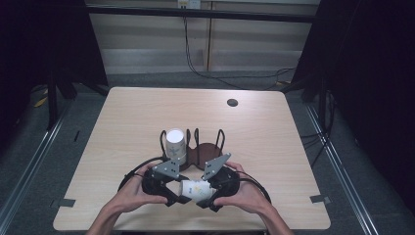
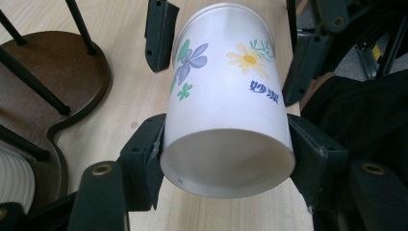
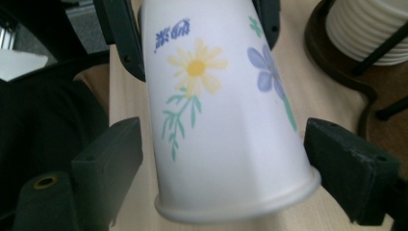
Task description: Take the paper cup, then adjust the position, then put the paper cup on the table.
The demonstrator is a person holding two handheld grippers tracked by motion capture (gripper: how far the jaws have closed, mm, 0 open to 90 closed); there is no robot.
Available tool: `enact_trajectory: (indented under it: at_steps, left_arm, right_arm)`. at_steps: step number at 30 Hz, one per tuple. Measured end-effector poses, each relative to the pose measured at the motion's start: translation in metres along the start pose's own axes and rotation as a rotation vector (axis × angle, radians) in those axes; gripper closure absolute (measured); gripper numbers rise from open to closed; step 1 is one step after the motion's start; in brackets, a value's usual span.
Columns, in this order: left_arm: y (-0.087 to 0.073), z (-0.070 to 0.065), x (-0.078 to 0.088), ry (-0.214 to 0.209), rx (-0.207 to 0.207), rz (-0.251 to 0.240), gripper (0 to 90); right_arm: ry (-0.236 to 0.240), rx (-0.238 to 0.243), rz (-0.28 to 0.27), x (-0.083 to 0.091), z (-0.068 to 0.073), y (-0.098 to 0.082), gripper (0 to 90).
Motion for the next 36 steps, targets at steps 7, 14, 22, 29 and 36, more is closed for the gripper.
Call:
enact_trajectory:
  at_steps: [7, 14, 22, 29, 36]
  left_arm:
    - [-0.003, 0.001, 0.003, 0.014, 0.011, -0.055, 36.5]
    - [-0.008, 0.001, 0.007, 0.034, 0.016, -0.111, 36.4]
    - [-0.01, 0.002, 0.006, 0.048, 0.021, -0.163, 36.3]
    - [-0.011, 0.001, 0.007, 0.055, 0.039, -0.216, 36.2]
    - [-0.013, 0.002, 0.011, 0.072, 0.045, -0.262, 36.1]
  right_arm:
    - [-0.022, -0.029, -0.095, 0.013, -0.004, -0.005, 13.8]
    - [-0.042, -0.06, -0.177, 0.02, -0.004, -0.016, 13.6]
    - [-0.058, -0.123, -0.293, 0.026, -0.008, -0.036, 13.6]
    - [-0.041, -0.137, -0.365, 0.03, -0.008, -0.041, 13.6]
    - [-0.022, -0.14, -0.414, 0.032, -0.008, -0.039, 13.6]
Point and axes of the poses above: each handheld gripper's, and its own axes: x roughly backward along the jaws, y roughly out of its top, z roughly to its left, the point moved 2 cm from there along -x, roughly forward along the jaws, and after that the axes turned 5 degrees about -x, right-handed, at the moved point
